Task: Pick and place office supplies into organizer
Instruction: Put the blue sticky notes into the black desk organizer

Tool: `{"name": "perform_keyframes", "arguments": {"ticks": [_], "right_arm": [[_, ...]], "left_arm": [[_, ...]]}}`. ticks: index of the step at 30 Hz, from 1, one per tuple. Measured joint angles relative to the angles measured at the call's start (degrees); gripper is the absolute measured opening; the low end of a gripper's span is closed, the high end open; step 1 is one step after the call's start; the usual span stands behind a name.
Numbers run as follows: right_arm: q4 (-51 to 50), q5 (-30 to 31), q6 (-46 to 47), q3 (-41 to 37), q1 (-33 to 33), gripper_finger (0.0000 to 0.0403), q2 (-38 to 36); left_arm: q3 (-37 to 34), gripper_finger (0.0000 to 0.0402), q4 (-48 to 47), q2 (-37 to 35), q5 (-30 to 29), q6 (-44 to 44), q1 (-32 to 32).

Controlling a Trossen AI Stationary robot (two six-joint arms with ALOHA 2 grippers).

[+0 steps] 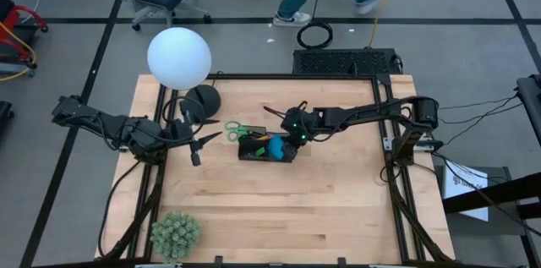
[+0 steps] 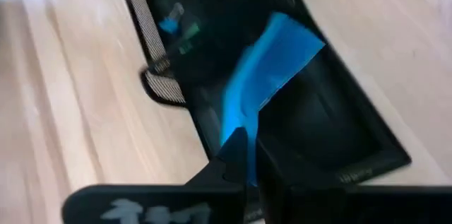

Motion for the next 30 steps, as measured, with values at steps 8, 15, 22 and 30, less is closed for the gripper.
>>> {"name": "perform_keyframes", "arguments": {"ticks": [8,15,22,30], "right_arm": [[-2.04,2.27,-3.18,-0.09,0.09,0.0045,0.11],[-2.41,2.19,-4.34,-0.04,0.11,0.0123,0.11],[-2.69,2.34,-6.29,0.00,-0.04,0.0210,-0.06],[-7.75,6.97,-7.73,-0.05,-0.39,0.0251,-2.23]], "left_arm": [[0.00,0.0154,0.05,0.00,0.00,0.00,0.00],[0.00,0.0154,0.07,0.01,0.18,-0.12,0.00],[0.00,0.0154,0.11,-0.01,0.20,-0.20,0.00],[0.00,0.0154,0.14,0.01,0.18,-0.24,0.00]]}}
